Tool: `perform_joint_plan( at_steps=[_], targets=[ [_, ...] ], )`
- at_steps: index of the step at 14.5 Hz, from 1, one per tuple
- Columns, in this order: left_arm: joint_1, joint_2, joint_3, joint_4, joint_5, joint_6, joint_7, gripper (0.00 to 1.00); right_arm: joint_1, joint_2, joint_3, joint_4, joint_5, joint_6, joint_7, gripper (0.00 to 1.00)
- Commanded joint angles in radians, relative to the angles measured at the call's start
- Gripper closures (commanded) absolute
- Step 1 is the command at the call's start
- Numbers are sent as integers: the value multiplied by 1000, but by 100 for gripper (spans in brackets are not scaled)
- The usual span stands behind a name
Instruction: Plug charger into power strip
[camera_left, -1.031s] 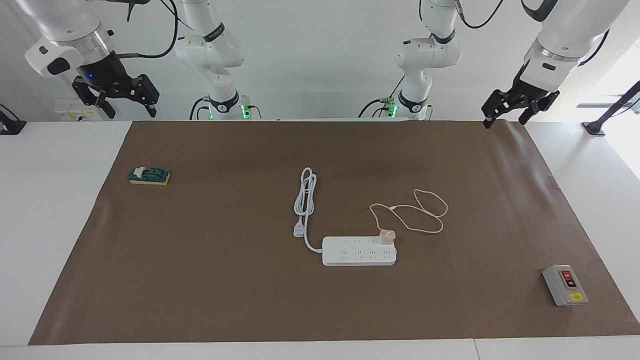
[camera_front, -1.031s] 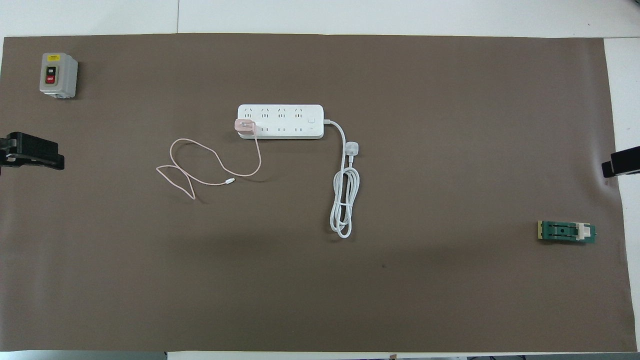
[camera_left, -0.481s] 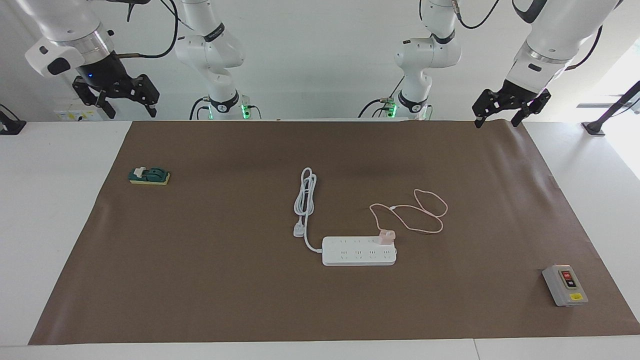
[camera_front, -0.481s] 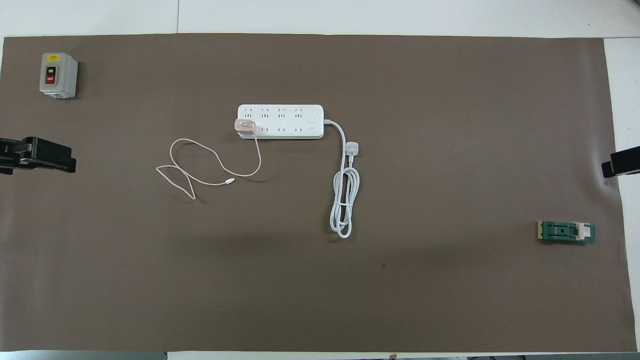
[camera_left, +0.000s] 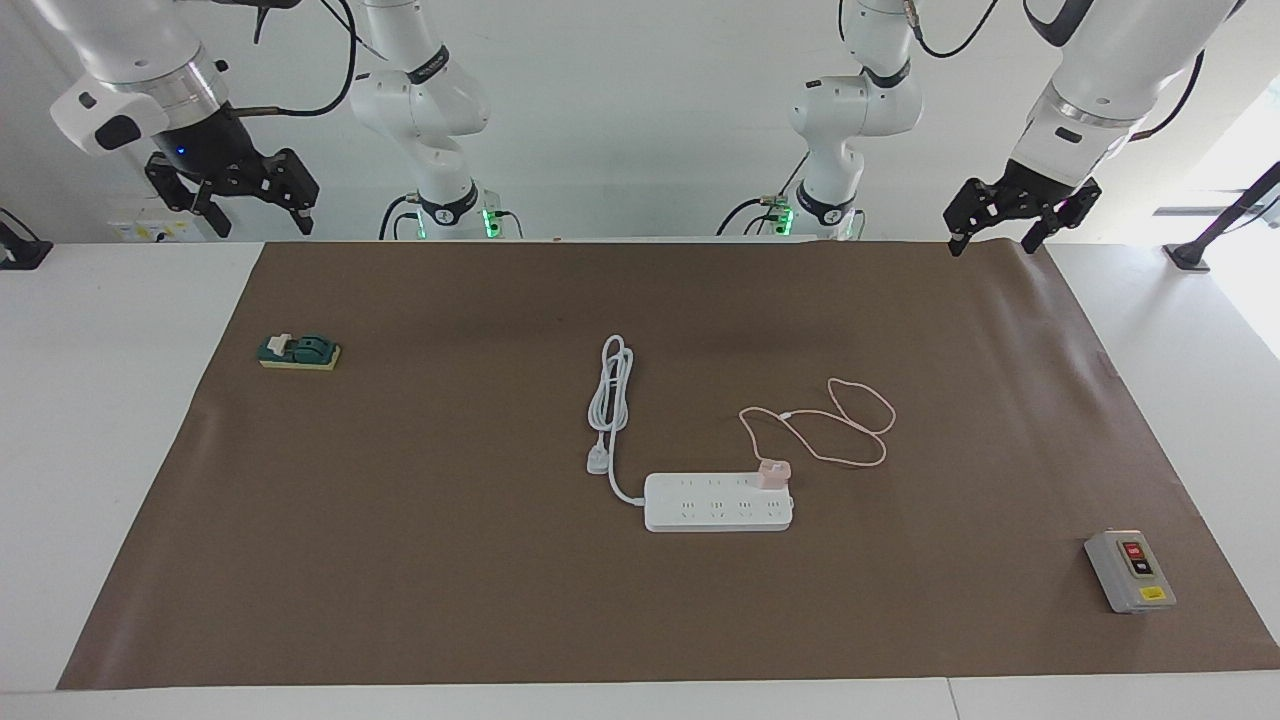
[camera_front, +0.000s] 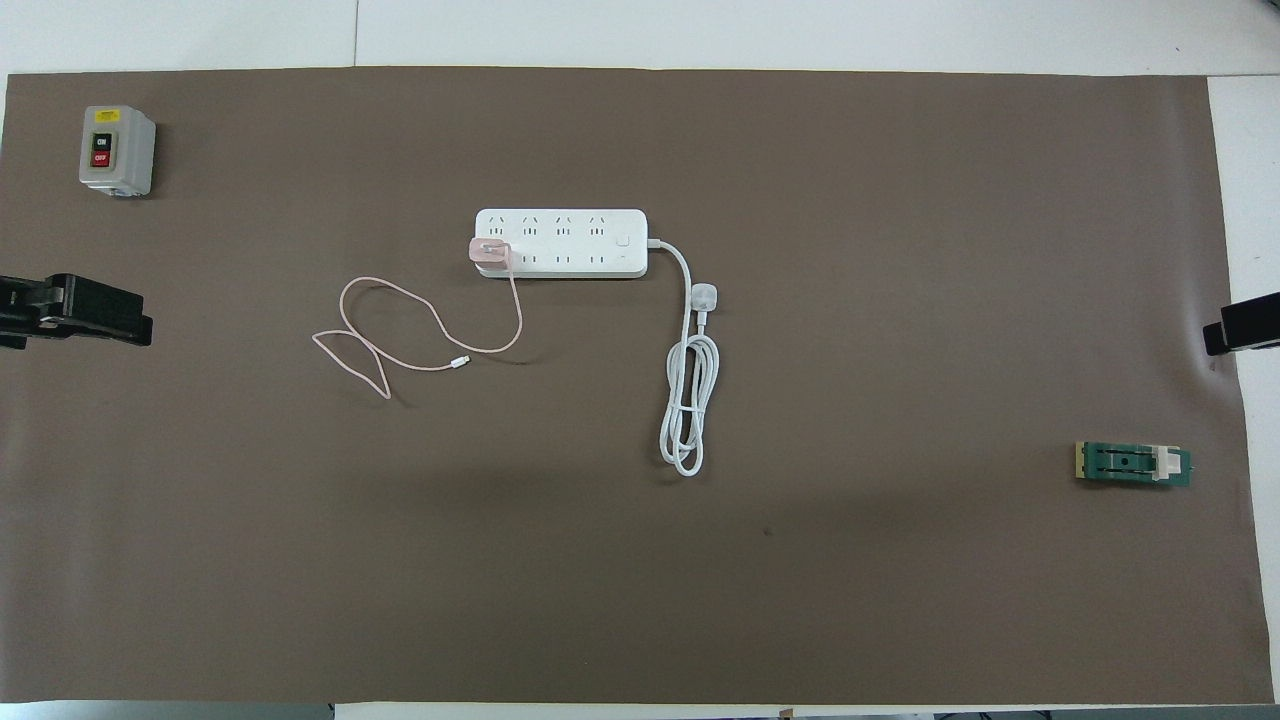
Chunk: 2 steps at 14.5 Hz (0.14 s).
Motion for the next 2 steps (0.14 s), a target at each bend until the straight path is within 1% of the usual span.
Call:
perform_joint_plan(
  at_steps=[1,2],
  targets=[
    [-6,-24,7,-25,-12,1,13,0,-10,-22,3,-20,15,-5,-17,0],
    [-6,-24,7,-25,-10,1,13,0,-10,-22,3,-20,15,-5,-17,0]
  ],
)
